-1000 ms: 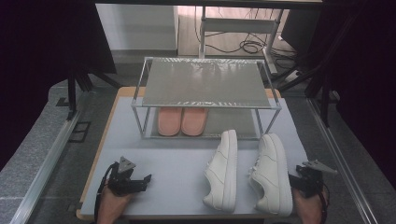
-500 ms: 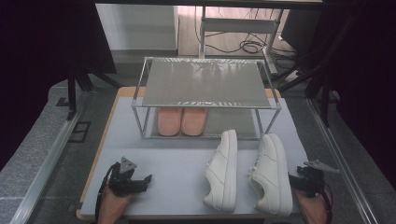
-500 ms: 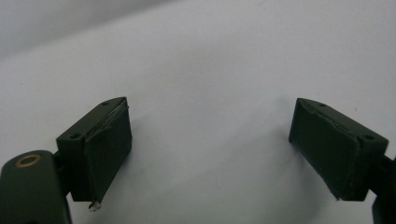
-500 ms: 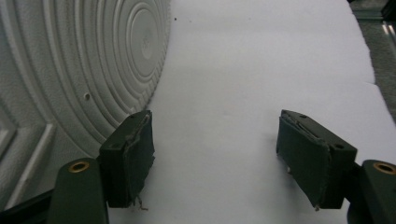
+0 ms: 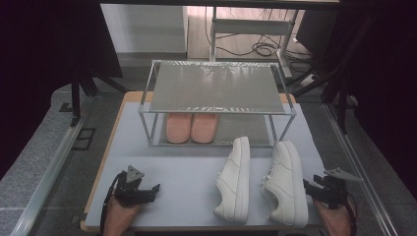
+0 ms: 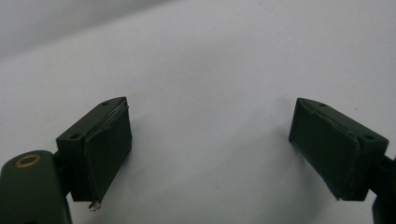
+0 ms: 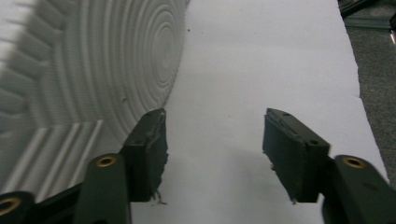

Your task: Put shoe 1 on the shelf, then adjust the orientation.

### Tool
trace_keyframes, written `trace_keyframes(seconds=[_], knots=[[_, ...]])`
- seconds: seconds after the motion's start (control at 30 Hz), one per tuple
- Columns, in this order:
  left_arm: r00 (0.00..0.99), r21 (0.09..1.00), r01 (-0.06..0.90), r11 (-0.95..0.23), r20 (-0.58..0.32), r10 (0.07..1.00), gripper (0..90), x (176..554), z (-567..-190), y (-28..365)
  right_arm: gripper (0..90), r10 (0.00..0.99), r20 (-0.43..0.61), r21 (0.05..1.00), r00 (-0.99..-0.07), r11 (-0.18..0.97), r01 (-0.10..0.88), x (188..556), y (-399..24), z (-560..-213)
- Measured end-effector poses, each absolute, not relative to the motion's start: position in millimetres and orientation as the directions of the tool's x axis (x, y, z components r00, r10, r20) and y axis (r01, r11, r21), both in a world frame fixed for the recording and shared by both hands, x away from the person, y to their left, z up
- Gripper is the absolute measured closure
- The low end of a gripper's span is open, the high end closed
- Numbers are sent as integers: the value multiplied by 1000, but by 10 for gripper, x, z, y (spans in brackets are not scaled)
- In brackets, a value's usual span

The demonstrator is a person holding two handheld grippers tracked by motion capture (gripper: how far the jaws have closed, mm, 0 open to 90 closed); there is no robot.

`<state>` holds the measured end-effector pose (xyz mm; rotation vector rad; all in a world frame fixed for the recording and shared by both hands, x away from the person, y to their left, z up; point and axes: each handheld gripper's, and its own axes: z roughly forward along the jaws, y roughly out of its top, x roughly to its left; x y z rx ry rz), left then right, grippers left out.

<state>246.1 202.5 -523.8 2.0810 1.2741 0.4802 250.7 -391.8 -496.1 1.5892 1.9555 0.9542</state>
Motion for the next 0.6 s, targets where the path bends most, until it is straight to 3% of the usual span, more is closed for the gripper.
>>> trace_keyframes(seconds=[0.3, 0.6], knots=[[462, 687, 651, -322, -22, 887, 130, 2460, -5240, 2023, 608, 949, 80, 734, -306, 152, 662, 2473, -3886, -4771], [462, 688, 649, -324, -19, 887, 130, 2456, -5240, 2021, 705, 938, 74, 730, -337, 180, 660, 2473, -3843, -4609]])
